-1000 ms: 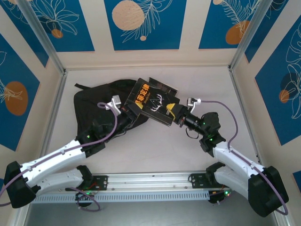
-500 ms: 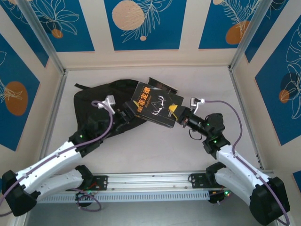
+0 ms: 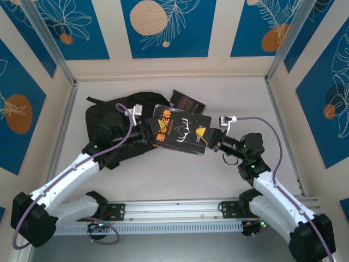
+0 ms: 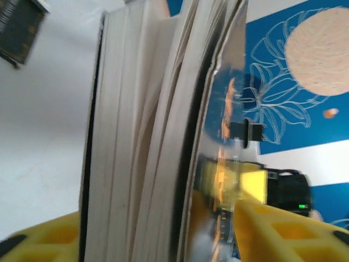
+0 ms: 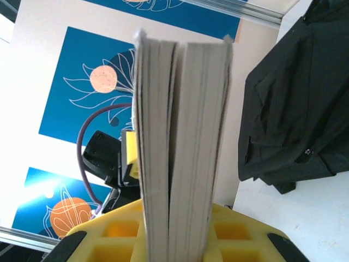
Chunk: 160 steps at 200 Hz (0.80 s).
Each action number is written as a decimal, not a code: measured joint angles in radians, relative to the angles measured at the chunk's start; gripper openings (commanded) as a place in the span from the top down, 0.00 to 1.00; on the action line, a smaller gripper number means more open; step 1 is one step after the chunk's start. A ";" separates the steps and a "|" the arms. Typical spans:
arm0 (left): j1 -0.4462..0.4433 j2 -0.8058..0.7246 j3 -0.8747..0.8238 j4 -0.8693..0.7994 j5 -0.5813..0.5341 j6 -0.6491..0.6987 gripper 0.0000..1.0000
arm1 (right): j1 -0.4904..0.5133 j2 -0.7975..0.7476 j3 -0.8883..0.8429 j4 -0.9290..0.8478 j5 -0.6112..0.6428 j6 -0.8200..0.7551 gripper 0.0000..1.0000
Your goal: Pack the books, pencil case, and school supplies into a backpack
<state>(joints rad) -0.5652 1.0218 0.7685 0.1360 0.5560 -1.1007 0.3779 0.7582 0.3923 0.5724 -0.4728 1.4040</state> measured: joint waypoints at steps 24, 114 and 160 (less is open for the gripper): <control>0.000 -0.012 0.003 0.019 0.046 0.014 1.00 | -0.018 -0.007 0.000 -0.035 -0.034 -0.008 0.94; 0.000 -0.010 0.013 0.013 0.077 0.063 1.00 | -0.055 -0.006 0.005 0.048 -0.109 0.080 0.52; 0.000 -0.011 0.016 0.013 0.089 0.064 1.00 | -0.033 -0.006 0.043 -0.005 -0.123 0.043 0.60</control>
<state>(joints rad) -0.5648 1.0107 0.7845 0.1490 0.6449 -1.0363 0.3450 0.7517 0.4355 0.5674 -0.5961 1.4467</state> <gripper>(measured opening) 0.167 0.455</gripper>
